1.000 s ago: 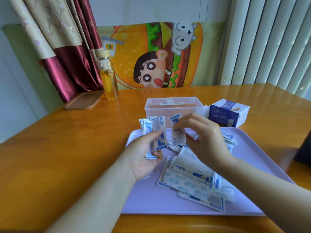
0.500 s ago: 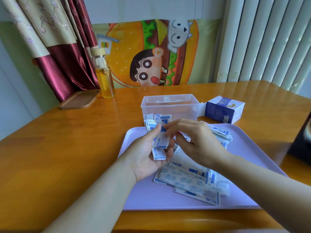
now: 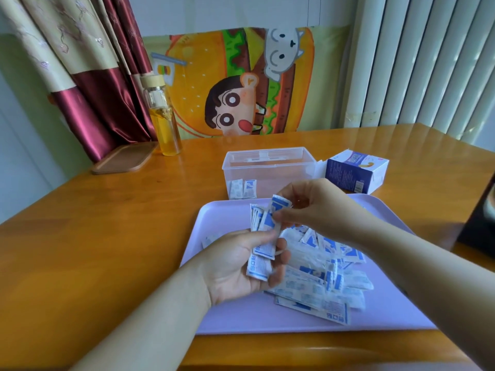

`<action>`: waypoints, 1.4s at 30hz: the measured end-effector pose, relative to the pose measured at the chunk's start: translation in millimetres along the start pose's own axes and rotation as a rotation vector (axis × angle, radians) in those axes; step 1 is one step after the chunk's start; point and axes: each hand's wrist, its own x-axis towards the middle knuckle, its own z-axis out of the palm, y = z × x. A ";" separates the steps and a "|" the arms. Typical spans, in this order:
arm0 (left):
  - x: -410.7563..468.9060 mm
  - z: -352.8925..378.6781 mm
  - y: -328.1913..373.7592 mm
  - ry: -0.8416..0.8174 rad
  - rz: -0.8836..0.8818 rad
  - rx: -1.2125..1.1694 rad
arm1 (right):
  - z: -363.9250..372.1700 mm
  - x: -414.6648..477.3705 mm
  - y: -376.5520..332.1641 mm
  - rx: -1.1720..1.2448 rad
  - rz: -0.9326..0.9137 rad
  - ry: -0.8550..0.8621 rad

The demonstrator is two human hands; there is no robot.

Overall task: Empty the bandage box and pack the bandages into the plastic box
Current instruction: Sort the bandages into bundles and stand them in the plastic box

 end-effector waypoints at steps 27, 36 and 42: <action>5.3 15.3 0.9 0.047 0.229 0.307 | 6.4 -26.2 -7.2 -0.503 -0.413 -0.127; -3.5 13.6 15.2 0.190 0.386 0.371 | -2.1 -16.9 -21.0 -0.292 -0.472 -0.004; -9.5 -17.5 25.1 0.380 0.512 0.853 | -4.3 -32.3 -18.4 -0.611 -0.098 -0.311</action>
